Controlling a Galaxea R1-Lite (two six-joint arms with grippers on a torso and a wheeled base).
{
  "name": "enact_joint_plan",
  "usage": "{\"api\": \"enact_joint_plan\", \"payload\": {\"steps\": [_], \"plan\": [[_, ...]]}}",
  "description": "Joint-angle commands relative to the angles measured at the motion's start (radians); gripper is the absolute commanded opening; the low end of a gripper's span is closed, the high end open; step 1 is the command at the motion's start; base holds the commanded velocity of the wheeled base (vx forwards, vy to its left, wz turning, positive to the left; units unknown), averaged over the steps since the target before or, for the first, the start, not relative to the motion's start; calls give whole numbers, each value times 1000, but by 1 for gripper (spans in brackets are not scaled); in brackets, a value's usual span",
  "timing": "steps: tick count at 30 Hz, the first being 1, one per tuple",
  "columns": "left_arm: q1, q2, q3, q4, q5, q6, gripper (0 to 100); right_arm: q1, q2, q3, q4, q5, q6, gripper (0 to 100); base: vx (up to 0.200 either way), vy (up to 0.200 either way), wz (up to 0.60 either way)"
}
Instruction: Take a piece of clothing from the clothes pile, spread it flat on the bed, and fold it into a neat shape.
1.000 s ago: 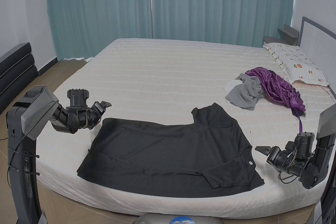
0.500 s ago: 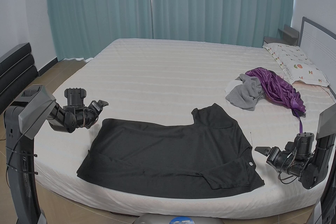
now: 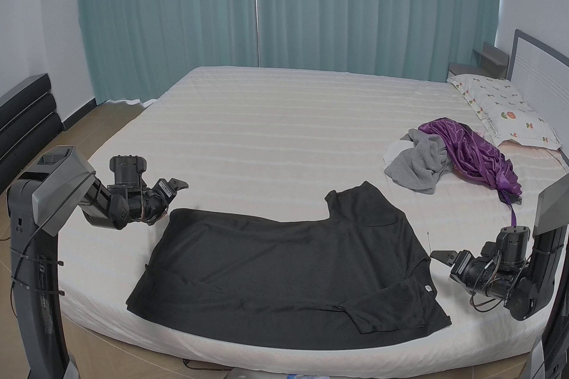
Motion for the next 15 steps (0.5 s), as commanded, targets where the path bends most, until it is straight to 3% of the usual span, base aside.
{"api": "enact_joint_plan", "payload": {"steps": [1, 15], "plan": [[2, 2, 8, 3, -18, 1, 100, 1, 4, -1, 0, 0, 0, 100, 0, 0, 0], [1, 45, -5, 12, -23, 67, 100, 6, 5, -1, 0, 0, 2, 100, 0, 0, 0]]}}
